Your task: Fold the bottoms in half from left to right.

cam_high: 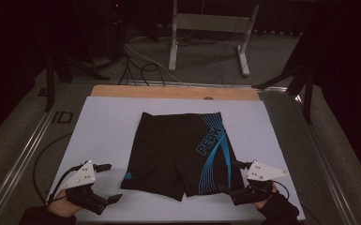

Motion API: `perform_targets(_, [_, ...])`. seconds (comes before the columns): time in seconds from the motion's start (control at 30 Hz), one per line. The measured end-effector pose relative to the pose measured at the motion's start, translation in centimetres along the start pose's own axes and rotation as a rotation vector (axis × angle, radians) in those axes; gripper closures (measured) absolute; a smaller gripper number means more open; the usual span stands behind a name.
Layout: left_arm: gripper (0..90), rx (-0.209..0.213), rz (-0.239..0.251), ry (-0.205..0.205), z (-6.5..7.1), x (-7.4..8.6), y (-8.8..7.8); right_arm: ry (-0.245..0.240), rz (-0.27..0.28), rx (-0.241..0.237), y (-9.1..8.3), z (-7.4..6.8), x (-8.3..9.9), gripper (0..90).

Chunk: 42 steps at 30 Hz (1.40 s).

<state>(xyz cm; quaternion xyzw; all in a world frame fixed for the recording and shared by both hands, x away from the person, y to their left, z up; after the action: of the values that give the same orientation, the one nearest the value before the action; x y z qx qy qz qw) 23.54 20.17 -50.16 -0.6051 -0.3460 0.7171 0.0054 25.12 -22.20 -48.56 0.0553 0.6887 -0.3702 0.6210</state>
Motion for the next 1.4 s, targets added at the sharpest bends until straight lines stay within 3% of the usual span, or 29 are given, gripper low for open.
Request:
perform_targets(0.13, [0.4,-0.005,0.002,0.001,-0.1,-0.4,-0.3,-0.013,0.006,0.001,-0.1,0.2,-1.0,9.0])
perform_targets(0.33, [0.4,-0.004,0.009,0.006,-0.2,-1.3,-0.7,-0.073,0.005,0.023,0.5,1.1,-3.3,9.0])
perform_targets(0.73, [0.4,-0.009,-0.001,0.012,-0.6,-2.3,-0.8,-0.087,0.040,0.030,2.1,2.5,-6.2,9.1])
perform_targets(1.4, [0.4,-0.041,-0.019,0.003,-0.7,-3.0,0.3,-0.106,0.079,0.016,7.2,3.6,-11.0,9.1])
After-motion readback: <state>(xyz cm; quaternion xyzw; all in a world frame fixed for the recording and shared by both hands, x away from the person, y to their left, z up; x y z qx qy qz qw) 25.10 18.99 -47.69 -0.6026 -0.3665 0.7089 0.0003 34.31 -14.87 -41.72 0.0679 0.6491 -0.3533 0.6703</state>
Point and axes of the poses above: each handheld gripper's, and its own axes: y roughly forward along the jaws, x roughly out of its underside, z roughly to its right, the point moved 5 cm from there along y, roughly forward along the jaws, and after that the axes turned 1 degree about z, right-handed, at the moved point
